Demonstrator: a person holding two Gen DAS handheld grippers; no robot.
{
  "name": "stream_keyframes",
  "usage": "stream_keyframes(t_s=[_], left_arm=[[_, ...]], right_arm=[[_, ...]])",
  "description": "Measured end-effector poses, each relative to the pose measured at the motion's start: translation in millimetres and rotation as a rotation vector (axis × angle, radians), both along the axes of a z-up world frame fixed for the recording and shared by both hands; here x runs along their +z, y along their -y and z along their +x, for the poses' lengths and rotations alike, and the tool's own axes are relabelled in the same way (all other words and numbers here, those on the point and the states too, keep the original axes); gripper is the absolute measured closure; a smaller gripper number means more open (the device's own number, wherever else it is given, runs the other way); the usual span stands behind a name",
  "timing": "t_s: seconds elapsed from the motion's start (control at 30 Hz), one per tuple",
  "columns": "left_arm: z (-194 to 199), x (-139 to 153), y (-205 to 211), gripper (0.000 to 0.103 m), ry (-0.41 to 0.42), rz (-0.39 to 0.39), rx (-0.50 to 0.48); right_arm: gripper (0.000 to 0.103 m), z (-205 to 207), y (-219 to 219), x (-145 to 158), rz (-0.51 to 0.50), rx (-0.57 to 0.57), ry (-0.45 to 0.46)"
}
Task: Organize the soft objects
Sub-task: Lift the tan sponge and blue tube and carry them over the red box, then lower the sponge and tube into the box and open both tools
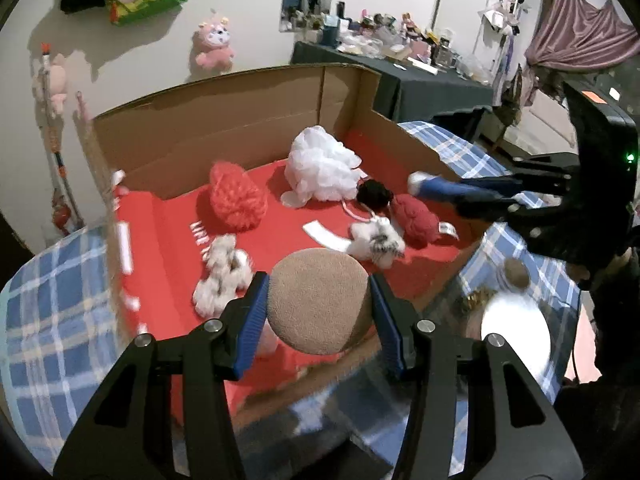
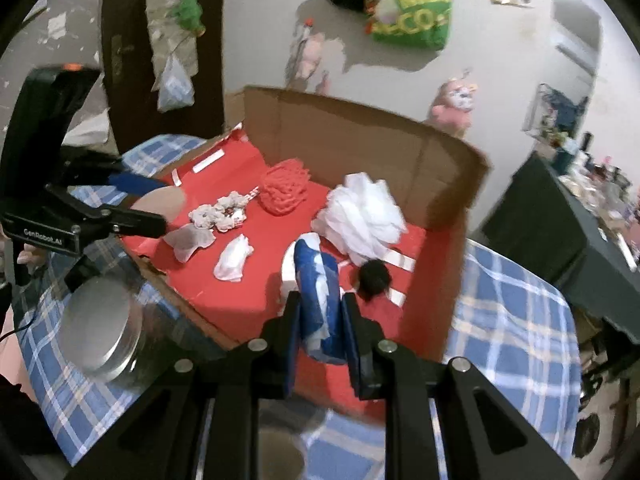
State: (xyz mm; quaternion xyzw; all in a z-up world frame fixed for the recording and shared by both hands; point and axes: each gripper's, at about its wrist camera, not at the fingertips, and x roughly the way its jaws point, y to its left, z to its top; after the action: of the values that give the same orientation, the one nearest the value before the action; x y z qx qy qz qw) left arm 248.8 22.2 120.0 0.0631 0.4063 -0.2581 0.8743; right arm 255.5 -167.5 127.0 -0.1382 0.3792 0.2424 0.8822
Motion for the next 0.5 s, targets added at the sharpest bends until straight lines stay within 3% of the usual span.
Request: stream_keyframes(t_s=[0.3, 0.5], left_arm=[[64.4, -21.4, 27.5, 0.055, -0.092, 0.053, -0.048], [90.9, -36.9, 37.3, 0.055, -0.131, 0.11, -0.044]], right_arm=[[0.082, 70.8, -32.3, -28.5, -0.025, 0.065, -0.176], [0.082, 95.2, -43.0, -45.1, -0.046, 0.063, -0.244]])
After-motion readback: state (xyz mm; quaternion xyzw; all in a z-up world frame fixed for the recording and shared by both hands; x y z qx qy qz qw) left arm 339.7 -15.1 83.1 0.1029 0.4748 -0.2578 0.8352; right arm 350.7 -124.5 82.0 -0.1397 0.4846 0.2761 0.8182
